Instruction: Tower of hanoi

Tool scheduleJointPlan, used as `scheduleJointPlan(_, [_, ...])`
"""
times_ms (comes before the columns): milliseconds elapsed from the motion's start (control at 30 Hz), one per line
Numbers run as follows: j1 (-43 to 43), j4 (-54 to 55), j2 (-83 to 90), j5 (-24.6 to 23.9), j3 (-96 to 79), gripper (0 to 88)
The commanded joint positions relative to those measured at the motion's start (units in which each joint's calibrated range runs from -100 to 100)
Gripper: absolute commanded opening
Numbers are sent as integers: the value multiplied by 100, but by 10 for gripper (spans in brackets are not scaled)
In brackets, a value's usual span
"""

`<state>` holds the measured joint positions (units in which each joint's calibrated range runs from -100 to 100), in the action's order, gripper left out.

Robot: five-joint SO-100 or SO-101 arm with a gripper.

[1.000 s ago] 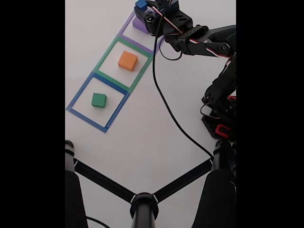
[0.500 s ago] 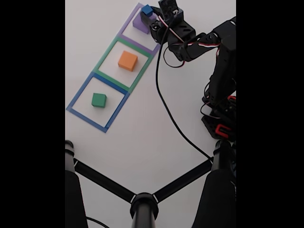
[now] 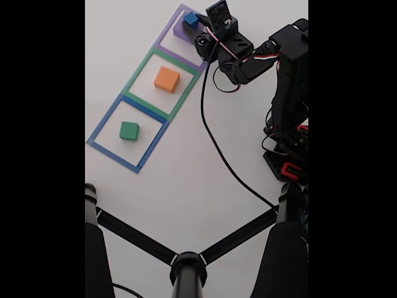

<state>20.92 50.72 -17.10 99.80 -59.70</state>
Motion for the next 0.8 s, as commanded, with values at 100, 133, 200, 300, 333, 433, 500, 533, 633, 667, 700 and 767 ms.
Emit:
scheduleJointPlan(100, [-67,241,-5,20,41,69])
scheduleJointPlan(133, [-67,258,-13,20,41,84])
scheduleJointPlan(200, [-67,266,-21,20,41,125])
scheduleJointPlan(300, [-60,266,-21,20,41,157])
scheduleJointPlan(333, [-60,266,-21,20,41,171])
scheduleJointPlan(433, [-60,266,19,20,41,223])
scheduleJointPlan(500, [-60,225,91,20,23,243])
scheduleJointPlan(533, [-60,193,155,20,5,249])
scheduleJointPlan(633, [-67,-131,580,20,-131,252])
scheduleJointPlan(667, [-75,-309,780,20,-195,252])
scheduleJointPlan(700, [-83,-552,1037,20,-259,252])
scheduleJointPlan(767, [-113,-1183,1686,20,-395,245])
